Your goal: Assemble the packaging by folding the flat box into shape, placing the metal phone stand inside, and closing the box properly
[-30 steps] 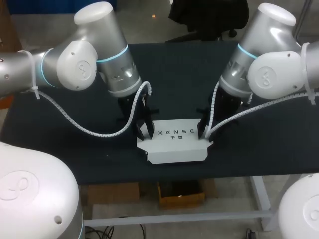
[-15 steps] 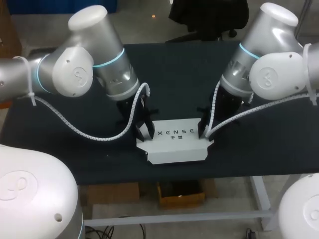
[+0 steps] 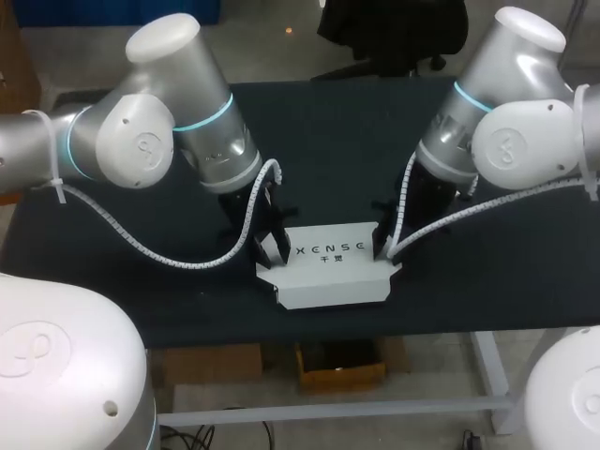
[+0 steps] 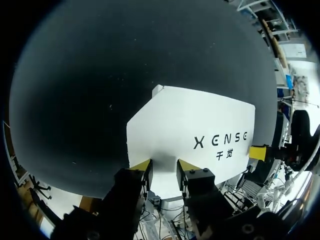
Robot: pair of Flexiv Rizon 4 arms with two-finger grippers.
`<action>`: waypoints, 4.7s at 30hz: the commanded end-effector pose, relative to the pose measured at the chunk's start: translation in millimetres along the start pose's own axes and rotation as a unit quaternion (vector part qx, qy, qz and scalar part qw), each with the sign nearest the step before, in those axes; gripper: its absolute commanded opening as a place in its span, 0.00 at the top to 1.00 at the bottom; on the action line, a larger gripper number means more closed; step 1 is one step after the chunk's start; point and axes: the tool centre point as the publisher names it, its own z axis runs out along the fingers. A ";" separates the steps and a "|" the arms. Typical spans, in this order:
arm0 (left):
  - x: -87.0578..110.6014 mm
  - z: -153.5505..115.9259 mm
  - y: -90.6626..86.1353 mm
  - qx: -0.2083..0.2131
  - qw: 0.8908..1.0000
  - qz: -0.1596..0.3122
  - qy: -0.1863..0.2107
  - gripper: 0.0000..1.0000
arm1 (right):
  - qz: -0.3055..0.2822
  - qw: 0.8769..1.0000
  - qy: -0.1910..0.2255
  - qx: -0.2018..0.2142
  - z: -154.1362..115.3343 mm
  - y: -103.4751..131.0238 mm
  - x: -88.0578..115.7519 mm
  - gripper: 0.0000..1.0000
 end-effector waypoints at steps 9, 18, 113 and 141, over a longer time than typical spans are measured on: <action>0.8 2.2 0.5 0.001 1.000 0.000 -0.001 0.61 | -0.001 1.000 0.001 0.003 -0.4 0.6 0.3 0.57; 0.8 2.2 0.5 0.001 1.000 0.000 -0.001 0.61 | -0.001 1.000 0.001 0.003 -0.4 0.6 0.3 0.56; -7.8 17.2 1.9 0.041 0.991 0.081 0.102 0.58 | -0.060 0.992 0.103 -0.031 13.2 10.7 -4.6 0.56; -4.2 19.8 -0.2 0.019 0.989 0.066 0.132 0.58 | -0.060 0.990 0.123 -0.032 17.2 13.4 6.2 0.57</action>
